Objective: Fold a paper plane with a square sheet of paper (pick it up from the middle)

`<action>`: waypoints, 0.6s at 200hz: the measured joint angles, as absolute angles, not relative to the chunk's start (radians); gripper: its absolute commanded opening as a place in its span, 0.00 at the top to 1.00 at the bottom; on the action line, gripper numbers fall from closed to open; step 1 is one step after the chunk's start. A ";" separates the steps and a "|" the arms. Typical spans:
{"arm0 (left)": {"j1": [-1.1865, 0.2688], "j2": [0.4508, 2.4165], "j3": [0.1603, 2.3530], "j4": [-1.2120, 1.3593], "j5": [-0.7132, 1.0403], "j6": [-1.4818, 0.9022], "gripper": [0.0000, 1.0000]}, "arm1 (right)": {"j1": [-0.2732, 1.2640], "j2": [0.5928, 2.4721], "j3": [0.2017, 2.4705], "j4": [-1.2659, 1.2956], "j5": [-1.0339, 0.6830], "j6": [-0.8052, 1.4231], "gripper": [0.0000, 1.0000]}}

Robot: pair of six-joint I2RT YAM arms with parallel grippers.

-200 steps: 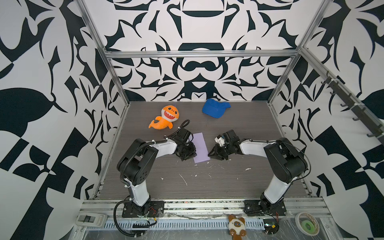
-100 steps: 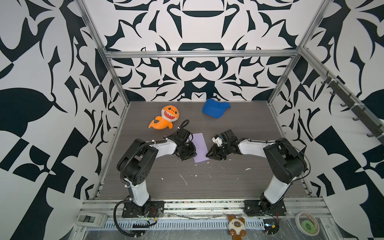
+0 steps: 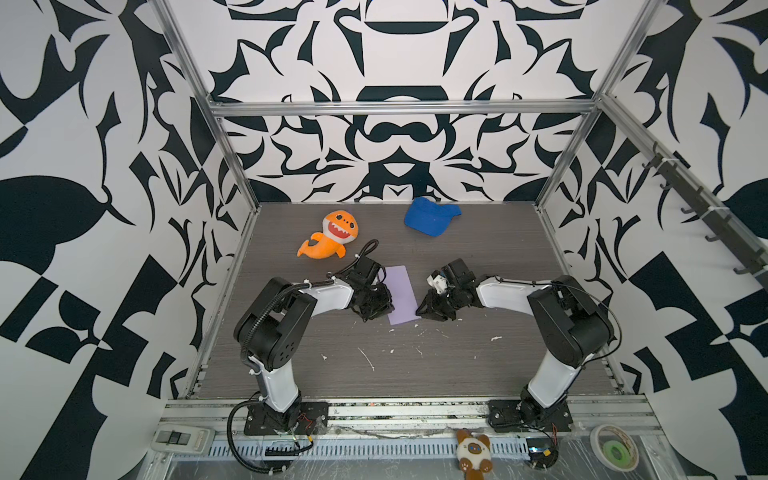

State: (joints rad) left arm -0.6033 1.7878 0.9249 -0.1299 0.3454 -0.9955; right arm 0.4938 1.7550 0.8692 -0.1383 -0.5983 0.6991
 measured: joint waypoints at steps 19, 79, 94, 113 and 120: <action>-0.603 1.788 0.925 -0.130 0.345 -0.995 0.85 | 0.494 1.757 0.870 -0.137 -0.602 0.699 0.72; -0.603 1.787 0.925 -0.130 0.345 -0.995 0.85 | 0.495 1.764 0.871 -0.123 -0.610 0.701 0.84; -0.603 1.788 0.925 -0.130 0.345 -0.995 0.85 | 0.495 1.764 0.871 -0.117 -0.614 0.703 0.84; -0.603 1.788 0.925 -0.130 0.345 -0.995 0.85 | 0.495 1.764 0.871 -0.103 -0.624 0.704 0.84; -0.603 1.788 0.925 -0.130 0.345 -0.995 0.85 | 0.495 1.764 0.871 -0.098 -0.627 0.704 0.84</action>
State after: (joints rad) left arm -0.6033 1.7878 0.9249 -0.1299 0.3454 -0.9955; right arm 0.4953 1.7641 0.8707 -0.0978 -0.6270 0.7040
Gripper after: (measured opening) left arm 0.150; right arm 0.158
